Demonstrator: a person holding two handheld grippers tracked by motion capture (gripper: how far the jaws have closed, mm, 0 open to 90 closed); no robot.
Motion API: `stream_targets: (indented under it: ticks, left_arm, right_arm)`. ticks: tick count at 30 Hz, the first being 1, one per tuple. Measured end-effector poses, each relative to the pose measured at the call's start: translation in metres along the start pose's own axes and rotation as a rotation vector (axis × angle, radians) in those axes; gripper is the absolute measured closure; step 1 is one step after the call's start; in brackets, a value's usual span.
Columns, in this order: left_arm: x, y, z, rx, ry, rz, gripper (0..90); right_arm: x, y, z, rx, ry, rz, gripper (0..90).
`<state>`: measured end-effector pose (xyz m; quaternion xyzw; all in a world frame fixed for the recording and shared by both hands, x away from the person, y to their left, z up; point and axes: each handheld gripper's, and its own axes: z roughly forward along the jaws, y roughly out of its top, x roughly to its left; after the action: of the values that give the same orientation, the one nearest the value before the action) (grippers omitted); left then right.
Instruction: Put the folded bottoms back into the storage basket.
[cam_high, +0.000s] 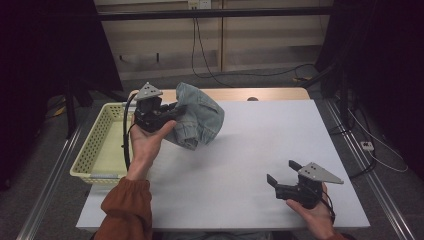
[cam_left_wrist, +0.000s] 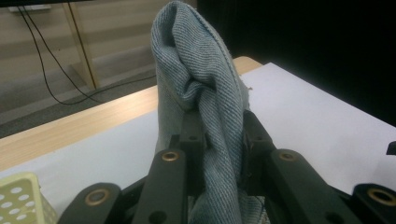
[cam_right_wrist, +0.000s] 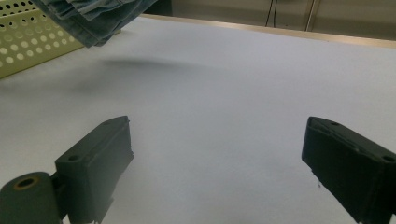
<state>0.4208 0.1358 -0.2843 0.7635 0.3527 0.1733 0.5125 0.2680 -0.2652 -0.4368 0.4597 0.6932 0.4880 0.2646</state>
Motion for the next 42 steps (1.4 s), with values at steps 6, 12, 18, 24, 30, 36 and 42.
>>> stream_targets:
  ticks: [6, 12, 18, 24, 30, 36, 42]
  left_arm:
    - [0.001, 0.002, -0.01, -0.021, 0.0, -0.001, 75.2]
    - [0.001, 0.002, -0.022, -0.022, -0.01, 0.015, 75.3]
    - [0.0, 0.004, -0.032, -0.037, -0.009, 0.027, 75.3]
    - [-0.003, 0.008, -0.037, -0.03, 0.004, 0.053, 75.3]
    - [-0.002, 0.004, -0.044, -0.038, 0.01, 0.055, 75.3]
    - [0.0, 0.005, -0.05, -0.047, 0.017, 0.056, 75.3]
    - [0.001, 0.002, -0.06, -0.059, 0.021, 0.056, 75.3]
  right_arm:
    - [0.001, 0.0, 0.0, -0.001, -0.002, -0.003, 8.4]
    - [0.001, 0.0, 0.0, 0.0, 0.0, -0.002, 8.4]
    - [0.001, 0.0, 0.0, 0.0, -0.002, -0.002, 8.4]
    - [0.001, 0.0, 0.0, 0.001, -0.001, -0.003, 8.4]
    - [0.001, 0.0, 0.0, 0.001, -0.002, -0.002, 8.4]
    - [0.001, 0.0, 0.0, 0.0, 0.001, -0.005, 8.4]
    - [0.001, 0.0, 0.0, -0.001, 0.0, -0.006, 8.4]
